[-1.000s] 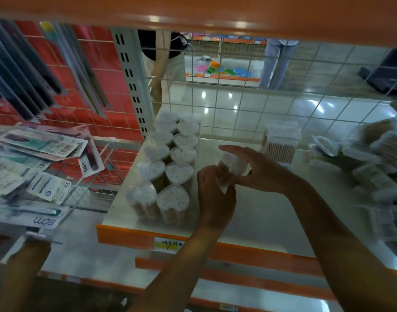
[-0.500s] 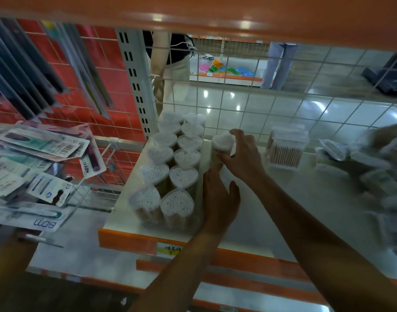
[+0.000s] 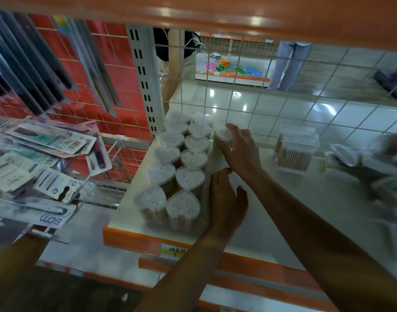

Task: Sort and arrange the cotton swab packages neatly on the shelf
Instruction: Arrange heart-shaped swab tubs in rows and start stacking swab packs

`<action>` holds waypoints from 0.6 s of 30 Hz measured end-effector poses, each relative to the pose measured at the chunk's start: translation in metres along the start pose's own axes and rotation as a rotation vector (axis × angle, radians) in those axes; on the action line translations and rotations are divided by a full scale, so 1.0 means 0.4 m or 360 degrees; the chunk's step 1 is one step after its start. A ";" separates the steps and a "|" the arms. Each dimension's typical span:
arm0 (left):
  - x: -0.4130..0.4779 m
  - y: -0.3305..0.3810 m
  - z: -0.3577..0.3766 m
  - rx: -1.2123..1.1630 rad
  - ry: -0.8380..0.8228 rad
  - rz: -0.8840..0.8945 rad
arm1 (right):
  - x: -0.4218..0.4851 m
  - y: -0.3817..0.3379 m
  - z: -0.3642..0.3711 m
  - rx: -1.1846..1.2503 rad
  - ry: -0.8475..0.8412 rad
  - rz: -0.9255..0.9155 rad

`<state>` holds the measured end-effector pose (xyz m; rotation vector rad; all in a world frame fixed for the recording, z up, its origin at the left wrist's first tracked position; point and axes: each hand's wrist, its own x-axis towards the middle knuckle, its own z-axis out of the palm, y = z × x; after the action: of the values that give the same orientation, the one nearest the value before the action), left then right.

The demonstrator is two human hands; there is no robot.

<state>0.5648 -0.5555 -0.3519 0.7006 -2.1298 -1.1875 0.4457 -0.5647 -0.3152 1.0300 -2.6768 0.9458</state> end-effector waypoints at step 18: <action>-0.011 -0.004 0.018 0.0413 -0.0077 0.0283 | 0.070 -0.011 0.017 0.0183 0.0099 0.0170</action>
<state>0.5631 -0.5491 -0.3573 0.5820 -2.3582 -0.8513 0.4281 -0.5870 -0.3095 0.8692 -2.6770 1.1440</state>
